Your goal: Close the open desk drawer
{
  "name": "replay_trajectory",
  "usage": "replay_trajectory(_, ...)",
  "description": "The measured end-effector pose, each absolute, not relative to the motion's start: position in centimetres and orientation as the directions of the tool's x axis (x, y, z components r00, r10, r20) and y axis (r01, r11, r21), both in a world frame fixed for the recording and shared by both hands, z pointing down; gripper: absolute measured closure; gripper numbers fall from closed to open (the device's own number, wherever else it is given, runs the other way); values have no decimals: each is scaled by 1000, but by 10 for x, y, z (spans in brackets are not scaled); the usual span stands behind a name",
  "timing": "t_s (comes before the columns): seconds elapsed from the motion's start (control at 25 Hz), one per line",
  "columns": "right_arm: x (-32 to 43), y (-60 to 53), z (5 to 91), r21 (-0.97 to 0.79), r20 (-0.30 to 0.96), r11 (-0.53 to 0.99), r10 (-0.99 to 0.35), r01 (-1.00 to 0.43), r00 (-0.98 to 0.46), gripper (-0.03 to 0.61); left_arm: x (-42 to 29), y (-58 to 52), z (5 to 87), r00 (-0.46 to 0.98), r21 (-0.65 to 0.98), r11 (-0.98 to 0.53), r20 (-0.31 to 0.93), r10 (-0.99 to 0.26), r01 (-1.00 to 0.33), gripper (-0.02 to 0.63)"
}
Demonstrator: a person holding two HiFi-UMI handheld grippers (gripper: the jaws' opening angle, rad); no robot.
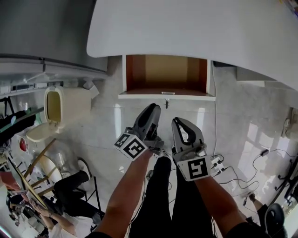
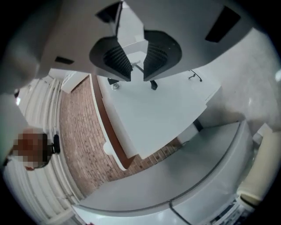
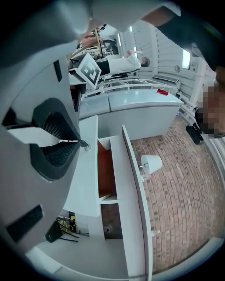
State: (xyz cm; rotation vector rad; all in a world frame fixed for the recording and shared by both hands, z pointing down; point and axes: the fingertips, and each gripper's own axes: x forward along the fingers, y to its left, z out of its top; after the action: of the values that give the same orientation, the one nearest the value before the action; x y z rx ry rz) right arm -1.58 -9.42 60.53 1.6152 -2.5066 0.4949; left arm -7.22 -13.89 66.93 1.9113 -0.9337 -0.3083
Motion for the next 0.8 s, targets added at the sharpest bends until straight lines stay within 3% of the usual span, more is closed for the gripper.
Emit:
replay_trajectory(0.24, -19, -88, 609, -217, 269, 384, -860, -897, -434, 549, -69, -148, 693, 659, 948, -119, 112, -744, -296, 501)
replay_trajectory(0.52, -16, -88, 619, -223, 285, 381, -855, -897, -434, 549, -60, -160, 697, 632, 978, -78, 62, -773, -192, 492)
replay_trajectory(0.8, -11, -87, 624, -222, 291, 377, -855, -899, -430, 549, -60, -162, 702, 606, 981, -54, 70, -792, -185, 560)
